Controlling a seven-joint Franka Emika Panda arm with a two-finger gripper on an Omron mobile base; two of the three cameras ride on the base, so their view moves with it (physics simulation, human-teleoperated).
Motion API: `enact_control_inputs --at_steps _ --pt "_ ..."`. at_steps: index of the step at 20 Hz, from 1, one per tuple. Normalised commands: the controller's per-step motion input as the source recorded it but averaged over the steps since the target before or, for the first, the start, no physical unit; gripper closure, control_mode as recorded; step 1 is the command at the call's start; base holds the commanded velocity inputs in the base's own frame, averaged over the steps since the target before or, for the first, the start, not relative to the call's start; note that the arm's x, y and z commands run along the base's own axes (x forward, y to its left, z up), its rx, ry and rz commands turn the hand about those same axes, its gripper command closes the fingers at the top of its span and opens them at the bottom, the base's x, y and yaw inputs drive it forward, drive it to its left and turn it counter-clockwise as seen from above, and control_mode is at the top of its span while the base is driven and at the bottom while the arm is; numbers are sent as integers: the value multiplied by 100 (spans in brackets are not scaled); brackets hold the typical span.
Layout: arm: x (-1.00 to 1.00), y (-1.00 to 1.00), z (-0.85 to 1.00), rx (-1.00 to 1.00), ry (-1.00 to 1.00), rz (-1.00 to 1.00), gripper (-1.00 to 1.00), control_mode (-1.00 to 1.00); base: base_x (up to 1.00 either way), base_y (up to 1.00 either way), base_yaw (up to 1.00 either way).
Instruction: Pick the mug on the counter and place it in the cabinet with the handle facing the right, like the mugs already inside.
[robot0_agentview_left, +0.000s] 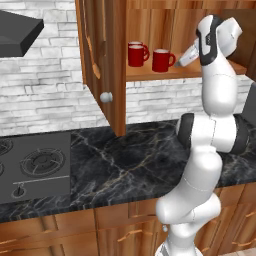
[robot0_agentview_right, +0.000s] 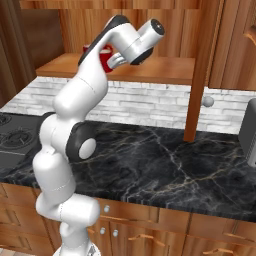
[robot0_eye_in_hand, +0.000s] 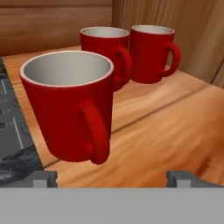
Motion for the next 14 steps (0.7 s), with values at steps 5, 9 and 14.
enact_control_inputs --at_steps 5,9,14 --pt "-7 0 -13 0 0 -15 -100 -100 0 0 0" --pt "-17 0 -18 0 -2 -15 -100 -100 0 0 0" --pt "-22 0 -5 0 -2 -13 -100 -100 0 0 0"
